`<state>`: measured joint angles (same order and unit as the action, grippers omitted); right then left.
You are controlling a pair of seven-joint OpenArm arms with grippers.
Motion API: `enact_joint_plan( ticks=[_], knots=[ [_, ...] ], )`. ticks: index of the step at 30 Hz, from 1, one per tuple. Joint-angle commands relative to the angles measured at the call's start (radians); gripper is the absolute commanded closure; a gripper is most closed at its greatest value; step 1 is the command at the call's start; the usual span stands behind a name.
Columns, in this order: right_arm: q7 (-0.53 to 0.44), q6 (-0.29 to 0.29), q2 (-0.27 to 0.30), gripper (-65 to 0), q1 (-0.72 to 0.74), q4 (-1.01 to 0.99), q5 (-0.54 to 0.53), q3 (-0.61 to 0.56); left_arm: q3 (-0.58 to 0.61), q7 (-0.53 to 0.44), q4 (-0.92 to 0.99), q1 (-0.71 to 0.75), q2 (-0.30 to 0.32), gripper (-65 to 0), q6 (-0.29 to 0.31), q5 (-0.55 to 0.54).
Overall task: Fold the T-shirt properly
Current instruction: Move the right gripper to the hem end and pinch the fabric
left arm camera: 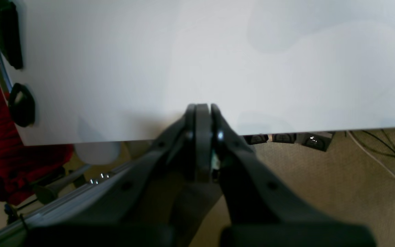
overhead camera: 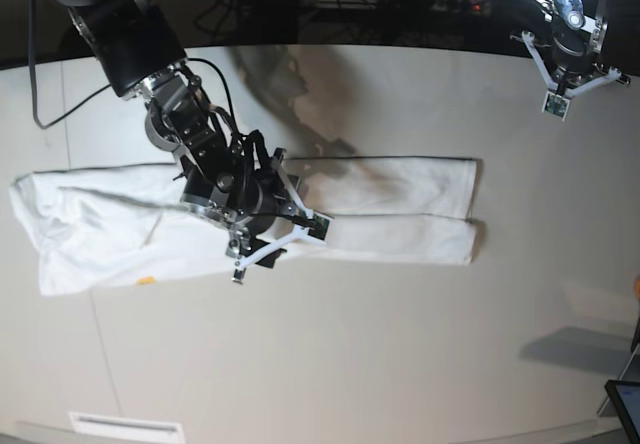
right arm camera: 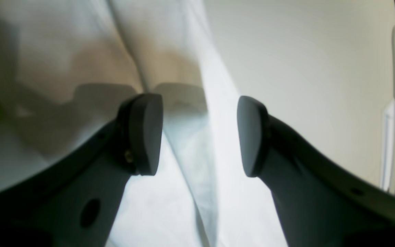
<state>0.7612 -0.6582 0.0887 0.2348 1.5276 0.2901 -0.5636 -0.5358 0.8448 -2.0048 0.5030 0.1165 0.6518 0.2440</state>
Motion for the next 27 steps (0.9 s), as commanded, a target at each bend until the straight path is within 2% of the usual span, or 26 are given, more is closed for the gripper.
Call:
enact_joint_plan(
  ticks=[1, 2, 5, 27],
  knots=[
    [-0.012, -0.024, -0.014, -33.1, 0.033, -0.003, -0.002, 0.012, -0.004, -0.006, -0.017, 0.004, 0.009, 0.0, -0.013, 0.005],
    [-0.012, -0.04, -0.023, -33.1, 0.038, -0.022, -0.002, 0.029, -0.004, -0.006, -0.017, 0.004, 0.009, 0.0, -0.013, 0.005],
    [-0.015, -0.04, -0.051, -33.1, 0.044, -0.066, -0.002, 0.08, -0.004, -0.006, -0.017, 0.004, 0.009, 0.0, -0.013, 0.005],
    [0.001, -0.04, -0.053, -32.9, 0.085, -0.129, -0.002, 0.093, -0.004, -0.005, -0.006, 0.001, 0.009, 0.0, -0.013, 0.005]
  ],
)
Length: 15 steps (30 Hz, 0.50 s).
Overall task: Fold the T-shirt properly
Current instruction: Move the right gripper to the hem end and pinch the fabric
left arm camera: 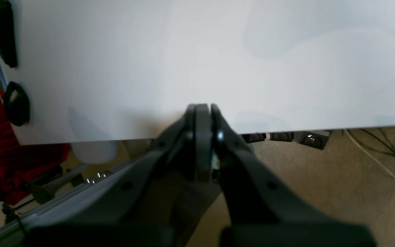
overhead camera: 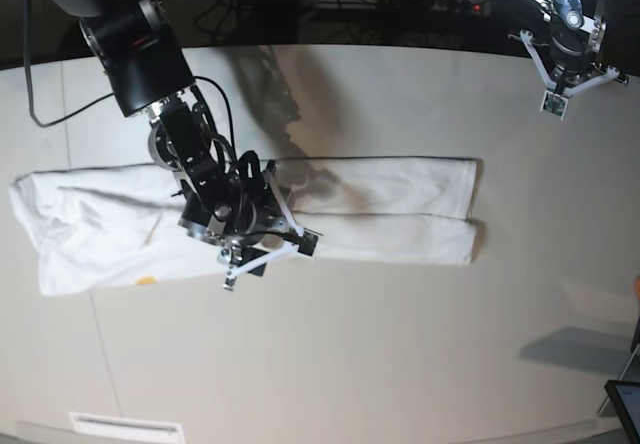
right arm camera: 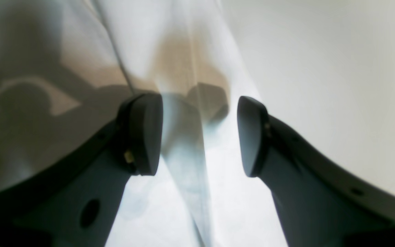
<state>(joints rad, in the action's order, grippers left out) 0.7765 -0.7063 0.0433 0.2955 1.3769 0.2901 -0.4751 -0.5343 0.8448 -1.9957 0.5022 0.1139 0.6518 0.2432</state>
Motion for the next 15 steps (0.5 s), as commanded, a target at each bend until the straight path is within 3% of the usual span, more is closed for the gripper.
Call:
enact_joint_plan(
  ticks=[1, 4, 7, 9, 11, 12, 15],
  knots=[
    [-0.015, 0.008, -0.007, -32.9, 0.021, 0.026, -0.002, 0.005, -0.007, -0.006, -0.017, -0.001, 0.011, 0.0, -0.013, 0.006],
    [-0.022, 0.008, -0.007, -32.9, 0.003, 0.112, -0.002, 0.031, -0.008, -0.011, -0.02, -0.017, 0.011, 0.0, -0.013, 0.0],
    [-0.024, 0.008, -0.009, -31.2, -0.029, 0.286, -0.002, 0.135, -0.027, -0.011, -0.021, -0.052, 0.011, 0.0, -0.013, -0.071],
    [-0.013, 0.015, -0.015, -20.6, -0.057, 0.398, -0.002, 0.224, -0.073, -0.011, -0.021, -0.076, 0.011, 0.0, -0.013, -0.144],
    [0.008, 0.055, -0.038, -3.2, -0.1, 0.448, -0.002, 0.309, -0.119, -0.011, -0.018, -0.099, 0.013, 0.0, -0.013, -0.213],
    [0.016, 0.067, -0.047, 0.0, -0.118, 0.453, -0.002, 0.345, -0.139, -0.011, -0.018, -0.106, 0.013, 0.0, -0.013, -0.242],
    [0.011, 0.075, -0.069, -1.0, -0.163, 0.421, -0.002, 0.436, -0.157, -0.011, -0.014, -0.129, 0.014, 0.0, -0.013, -0.279]
  ],
)
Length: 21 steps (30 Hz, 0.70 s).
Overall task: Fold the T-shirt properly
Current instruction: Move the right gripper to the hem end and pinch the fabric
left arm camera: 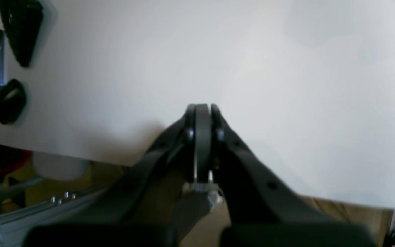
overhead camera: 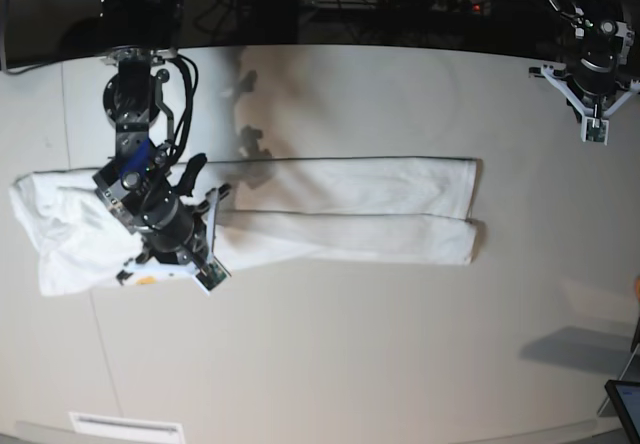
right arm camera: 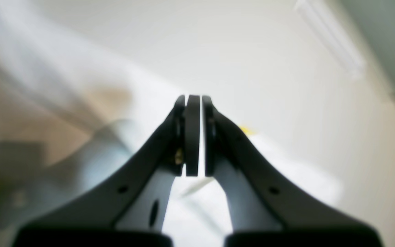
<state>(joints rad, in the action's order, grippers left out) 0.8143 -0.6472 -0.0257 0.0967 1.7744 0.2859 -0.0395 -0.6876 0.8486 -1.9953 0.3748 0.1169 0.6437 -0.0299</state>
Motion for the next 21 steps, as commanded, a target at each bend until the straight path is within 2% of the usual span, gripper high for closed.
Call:
enact_joint_plan(
  ticks=[1, 5, 9, 13, 14, 15, 16, 18, 21],
  knots=[
    [-0.028, 0.016, -0.012, -0.1, 0.028, 0.005, 0.002, 0.033, -0.004, -0.015, -0.014, -0.01, 0.011, 0.0, -0.005, -0.009],
    [-0.052, 0.017, -0.056, -0.4, 0.025, -0.069, 0.002, 0.189, 0.001, -0.015, -0.011, -0.03, 0.01, 0.0, -0.005, -0.017],
    [-0.135, 0.017, -0.05, -0.3, 0.025, -0.13, 0.002, 0.263, 0.073, -0.015, -0.009, -0.033, 0.011, 0.0, -0.005, -0.017],
    [-0.138, 0.017, -0.05, -0.3, 0.03, -0.138, 0.002, 0.344, 0.108, -0.015, 0.009, -0.04, 0.01, 0.0, -0.005, -0.018],
    [-0.138, 0.017, -0.05, -0.3, 0.03, -0.14, 0.002, 0.353, 0.11, -0.015, 0.014, -0.04, 0.01, -2.0, -0.005, -0.018],
    [-0.138, 0.017, -0.047, -0.3, 0.03, -0.146, 0.002, 0.359, 0.11, -0.015, 0.015, -0.041, 0.01, -6.0, -0.005, -0.025],
    [-0.138, 0.017, -0.043, -0.3, 0.028, -0.153, 0.002, 0.358, 0.107, -0.013, 0.015, -0.041, 0.011, -12.9, -0.005, -0.046],
    [-0.138, 0.014, -0.043, -0.3, 0.025, -0.183, 0.002, 0.359, 0.099, -0.012, 0.015, -0.041, 0.019, -29.2, -0.005, -0.112],
    [-0.14, 0.011, -0.043, -0.3, 0.025, -0.221, 0.002, 0.362, 0.067, -0.004, 0.023, -0.041, 0.08, -56.6, -0.005, -0.218]
  ],
)
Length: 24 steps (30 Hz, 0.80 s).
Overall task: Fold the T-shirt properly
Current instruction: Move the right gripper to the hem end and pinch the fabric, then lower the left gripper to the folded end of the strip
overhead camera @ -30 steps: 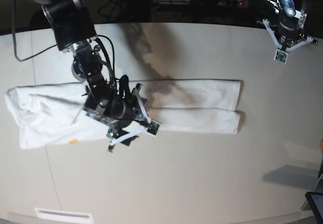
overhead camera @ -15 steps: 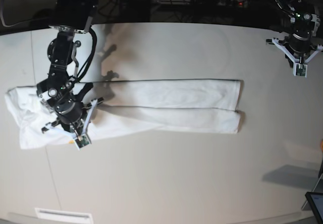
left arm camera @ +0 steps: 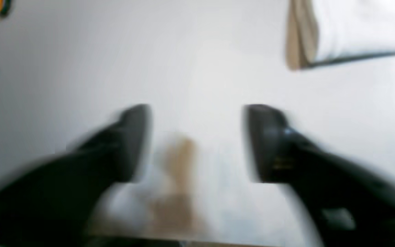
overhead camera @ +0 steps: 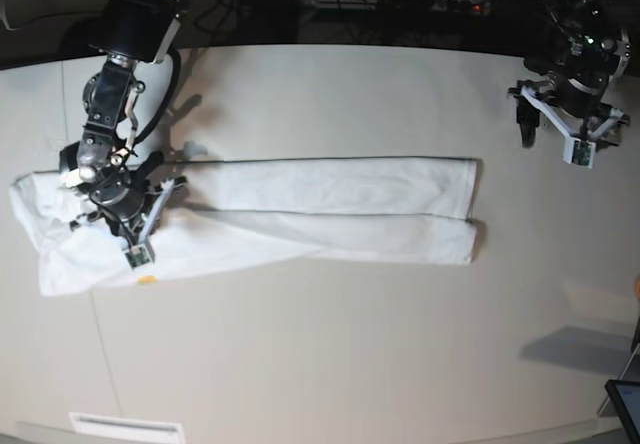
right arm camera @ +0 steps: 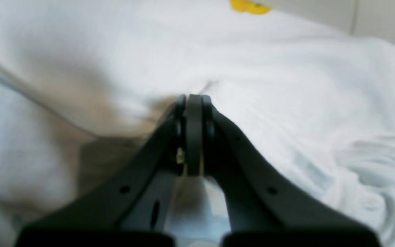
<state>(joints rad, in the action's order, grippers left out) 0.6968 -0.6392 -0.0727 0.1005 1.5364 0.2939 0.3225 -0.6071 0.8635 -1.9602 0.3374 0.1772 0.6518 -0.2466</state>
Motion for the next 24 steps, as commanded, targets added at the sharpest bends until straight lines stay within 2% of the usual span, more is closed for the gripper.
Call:
enact_joint_plan(
  ticks=[1, 3, 6, 15, 19, 22, 24],
  knots=[
    [-0.022, 0.003, 0.009, -0.3, 0.02, 0.011, -0.006, 0.0, -0.02, -0.019, -0.003, -0.004, 0.038, -64.2, -0.013, -0.041],
    [-0.022, 0.003, 0.014, -0.3, 0.02, 0.002, -0.006, -0.003, -0.043, -0.019, 0.026, -0.01, 0.091, -65.0, -0.013, -0.124],
    [-0.022, 0.003, 0.015, -0.3, 0.02, -0.003, -0.006, -0.004, -0.06, -0.019, 0.077, -0.041, 0.114, -65.0, -0.016, -0.158],
    [-0.022, 0.003, 0.011, -0.3, 0.021, -0.083, -0.006, 0.0, -0.053, -0.019, 0.218, -0.168, 0.126, -65.0, -0.014, 0.025],
    [-0.022, 0.003, 0.011, -0.3, 0.021, -0.103, -0.006, 0.0, -0.044, -0.025, 0.226, -0.212, 0.127, -65.0, -0.014, 0.142],
    [-0.022, 0.003, 0.011, -0.3, 0.021, -0.104, -0.006, 0.0, 0.031, -0.02, 0.241, -0.252, 0.17, -65.0, -0.013, 0.235],
    [-0.021, 0.003, 0.011, -0.3, 0.021, -0.104, -0.006, -0.001, 0.077, -0.02, 0.298, -0.284, 0.196, -65.0, -0.013, 0.237]
  ],
)
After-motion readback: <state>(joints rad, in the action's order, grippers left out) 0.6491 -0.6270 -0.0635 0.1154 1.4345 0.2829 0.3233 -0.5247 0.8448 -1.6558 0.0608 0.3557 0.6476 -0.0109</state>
